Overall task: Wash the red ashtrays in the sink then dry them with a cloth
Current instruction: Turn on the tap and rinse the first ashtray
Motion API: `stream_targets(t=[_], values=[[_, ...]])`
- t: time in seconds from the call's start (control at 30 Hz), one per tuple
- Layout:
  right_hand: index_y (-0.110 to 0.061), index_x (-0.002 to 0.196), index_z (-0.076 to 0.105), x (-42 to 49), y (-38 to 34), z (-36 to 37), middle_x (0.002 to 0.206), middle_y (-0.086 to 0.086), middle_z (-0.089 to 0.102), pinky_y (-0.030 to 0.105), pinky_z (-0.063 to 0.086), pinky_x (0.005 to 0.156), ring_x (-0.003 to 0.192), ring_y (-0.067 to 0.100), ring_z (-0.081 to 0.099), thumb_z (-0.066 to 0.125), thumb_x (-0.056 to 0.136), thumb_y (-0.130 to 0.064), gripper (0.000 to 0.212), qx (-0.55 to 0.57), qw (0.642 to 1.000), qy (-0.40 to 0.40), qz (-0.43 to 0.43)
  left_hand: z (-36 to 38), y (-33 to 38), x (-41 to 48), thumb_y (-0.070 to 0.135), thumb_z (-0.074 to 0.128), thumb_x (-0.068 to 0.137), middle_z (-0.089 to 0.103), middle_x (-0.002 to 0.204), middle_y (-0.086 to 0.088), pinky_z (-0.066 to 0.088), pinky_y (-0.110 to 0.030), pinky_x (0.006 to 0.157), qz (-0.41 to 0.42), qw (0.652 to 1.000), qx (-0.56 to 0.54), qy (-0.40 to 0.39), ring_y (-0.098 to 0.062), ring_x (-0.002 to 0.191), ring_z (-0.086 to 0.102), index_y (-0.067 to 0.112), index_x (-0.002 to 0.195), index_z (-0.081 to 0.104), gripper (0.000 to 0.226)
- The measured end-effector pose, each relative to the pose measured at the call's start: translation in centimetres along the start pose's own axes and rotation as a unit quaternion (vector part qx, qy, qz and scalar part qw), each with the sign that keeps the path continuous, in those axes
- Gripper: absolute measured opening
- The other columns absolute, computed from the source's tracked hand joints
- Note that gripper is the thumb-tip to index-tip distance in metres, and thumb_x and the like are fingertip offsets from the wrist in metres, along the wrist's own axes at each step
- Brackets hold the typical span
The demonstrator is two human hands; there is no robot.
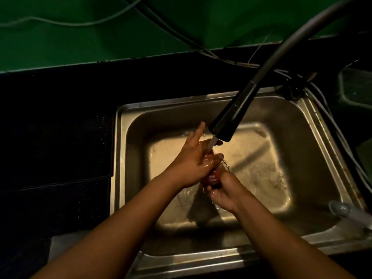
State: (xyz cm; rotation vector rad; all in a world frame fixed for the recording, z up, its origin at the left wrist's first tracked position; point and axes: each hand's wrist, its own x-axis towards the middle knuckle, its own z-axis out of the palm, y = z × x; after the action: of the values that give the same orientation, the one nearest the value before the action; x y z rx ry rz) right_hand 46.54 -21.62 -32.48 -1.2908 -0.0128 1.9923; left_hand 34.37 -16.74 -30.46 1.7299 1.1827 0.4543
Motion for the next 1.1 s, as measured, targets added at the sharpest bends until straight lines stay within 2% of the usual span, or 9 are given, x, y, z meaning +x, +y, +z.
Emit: stream_targets(t=[0.17, 0.27, 0.37, 0.5, 0.6, 0.83, 0.9, 1.0, 1.1], values=[[-0.007, 0.091, 0.06, -0.6, -0.3, -0.9, 0.063, 0.009, 0.058, 0.019, 0.044, 0.035, 0.042, 0.014, 0.056, 0.045, 0.091, -0.054, 0.049, 0.002, 0.991, -0.031, 0.132, -0.5, 0.6, 0.8, 0.064, 0.052, 0.078, 0.059, 0.084, 0.005, 0.048, -0.036, 0.069, -0.019, 0.999, 0.029, 0.036, -0.017, 0.081, 0.059, 0.028, 0.079, 0.057, 0.036], [-0.01, 0.089, 0.061, -1.4, -0.4, -1.1, 0.058, 0.007, 0.052, 0.021, 0.039, 0.042, 0.043, 0.016, 0.048, 0.034, 0.082, -0.077, 0.072, -0.063, 0.992, -0.013, 0.112, -0.9, 0.1, 1.6, 0.071, 0.026, 0.078, 0.065, 0.094, -0.009, 0.046, -0.04, 0.078, -0.09, 0.993, 0.057, 0.054, -0.029, 0.091, 0.06, 0.011, 0.092, 0.064, 0.072], [-0.016, 0.097, 0.057, -2.1, -0.6, -1.8, 0.054, 0.002, 0.039, 0.023, 0.026, 0.048, 0.047, 0.014, 0.034, 0.026, 0.079, -0.083, 0.076, -0.122, 0.989, 0.045, 0.074, -1.2, 0.0, 1.4, 0.062, 0.022, 0.094, 0.066, 0.105, -0.02, 0.047, -0.039, 0.087, -0.167, 0.985, 0.04, -0.007, -0.034, 0.099, 0.062, 0.003, 0.102, 0.066, 0.074], [-0.022, 0.106, 0.057, -2.6, -1.3, -2.2, 0.075, 0.003, 0.058, 0.026, 0.041, 0.054, 0.065, 0.015, 0.051, 0.022, 0.088, -0.073, 0.065, -0.324, 0.939, 0.113, 0.018, -0.6, -1.1, -0.3, 0.07, 0.027, 0.085, 0.07, 0.092, -0.023, 0.058, -0.036, 0.063, -0.274, 0.951, -0.117, -0.078, -0.033, 0.078, 0.07, 0.005, 0.104, 0.068, 0.079], [-0.025, 0.112, 0.058, -2.7, -1.2, -1.2, 0.1, 0.007, 0.069, 0.035, 0.053, 0.067, 0.093, 0.023, 0.065, 0.03, 0.091, -0.068, 0.055, -0.289, 0.95, 0.119, -0.002, 0.2, -1.8, -2.0, 0.071, 0.039, 0.083, 0.073, 0.092, -0.017, 0.058, -0.033, 0.058, -0.309, 0.915, -0.25, -0.062, -0.026, 0.075, 0.071, 0.01, 0.107, 0.067, 0.072], [-0.022, 0.117, 0.056, -2.3, 0.5, 0.3, 0.109, 0.007, 0.066, 0.041, 0.055, 0.074, 0.101, 0.03, 0.063, 0.043, 0.097, -0.048, 0.035, -0.215, 0.969, 0.119, 0.001, -0.7, -1.9, -5.6, 0.035, 0.059, 0.088, 0.066, 0.117, -0.011, 0.058, -0.045, 0.077, -0.307, 0.815, -0.483, -0.087, -0.027, 0.106, 0.064, 0.014, 0.126, 0.05, 0.045], [-0.019, 0.118, 0.055, -2.3, 1.4, 0.0, 0.112, 0.01, 0.065, 0.044, 0.056, 0.075, 0.1, 0.032, 0.064, 0.047, 0.097, -0.045, 0.034, -0.168, 0.98, 0.103, 0.03, -0.7, -1.4, -6.6, 0.031, 0.059, 0.091, 0.065, 0.115, -0.007, 0.057, -0.038, 0.076, -0.289, 0.844, -0.443, -0.086, -0.023, 0.103, 0.064, 0.018, 0.129, 0.047, 0.042], [-0.013, 0.123, 0.055, -2.2, 3.1, -0.8, 0.117, 0.012, 0.061, 0.05, 0.053, 0.081, 0.099, 0.035, 0.06, 0.049, 0.093, -0.05, 0.048, -0.108, 0.987, 0.101, 0.061, 0.2, -1.3, -8.0, 0.023, 0.056, 0.094, 0.061, 0.112, -0.004, 0.047, -0.023, 0.073, -0.165, 0.968, -0.169, -0.088, -0.017, 0.095, 0.057, 0.017, 0.133, 0.042, 0.042], [-0.019, 0.122, 0.056, -2.6, 4.7, -0.8, 0.127, 0.01, 0.056, 0.045, 0.051, 0.08, 0.106, 0.032, 0.057, 0.049, 0.09, -0.058, 0.051, -0.117, 0.982, 0.128, 0.069, 0.6, -2.8, -8.9, 0.026, 0.056, 0.094, 0.055, 0.127, -0.008, 0.044, -0.029, 0.091, -0.111, 0.985, 0.084, -0.1, -0.022, 0.11, 0.053, 0.019, 0.139, 0.037, 0.05]])
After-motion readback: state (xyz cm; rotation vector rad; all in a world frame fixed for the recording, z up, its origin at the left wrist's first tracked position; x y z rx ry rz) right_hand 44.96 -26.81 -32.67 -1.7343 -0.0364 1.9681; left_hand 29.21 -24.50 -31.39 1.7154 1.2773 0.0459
